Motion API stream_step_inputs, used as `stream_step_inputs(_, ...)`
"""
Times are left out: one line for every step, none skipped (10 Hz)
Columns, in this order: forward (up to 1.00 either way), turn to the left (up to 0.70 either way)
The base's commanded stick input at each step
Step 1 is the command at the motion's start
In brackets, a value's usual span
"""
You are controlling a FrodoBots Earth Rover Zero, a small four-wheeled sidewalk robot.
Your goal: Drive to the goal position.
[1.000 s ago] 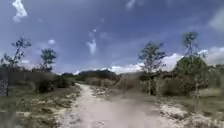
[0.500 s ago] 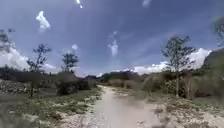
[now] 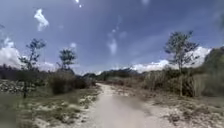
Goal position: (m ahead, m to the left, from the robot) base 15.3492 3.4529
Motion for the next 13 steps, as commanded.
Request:
stream_step_inputs(0.85, 0.04)
stream_step_inputs(0.85, 0.04)
stream_step_inputs(0.85, 0.04)
stream_step_inputs(0.85, 0.04)
stream_step_inputs(0.85, 0.04)
stream_step_inputs(0.85, 0.04)
stream_step_inputs(0.85, 0.04)
stream_step_inputs(0.85, 0.04)
stream_step_inputs(0.85, 0.04)
stream_step_inputs(0.85, 0.04)
stream_step_inputs(0.85, 0.04)
stream_step_inputs(0.85, 0.04)
stream_step_inputs(0.85, 0.04)
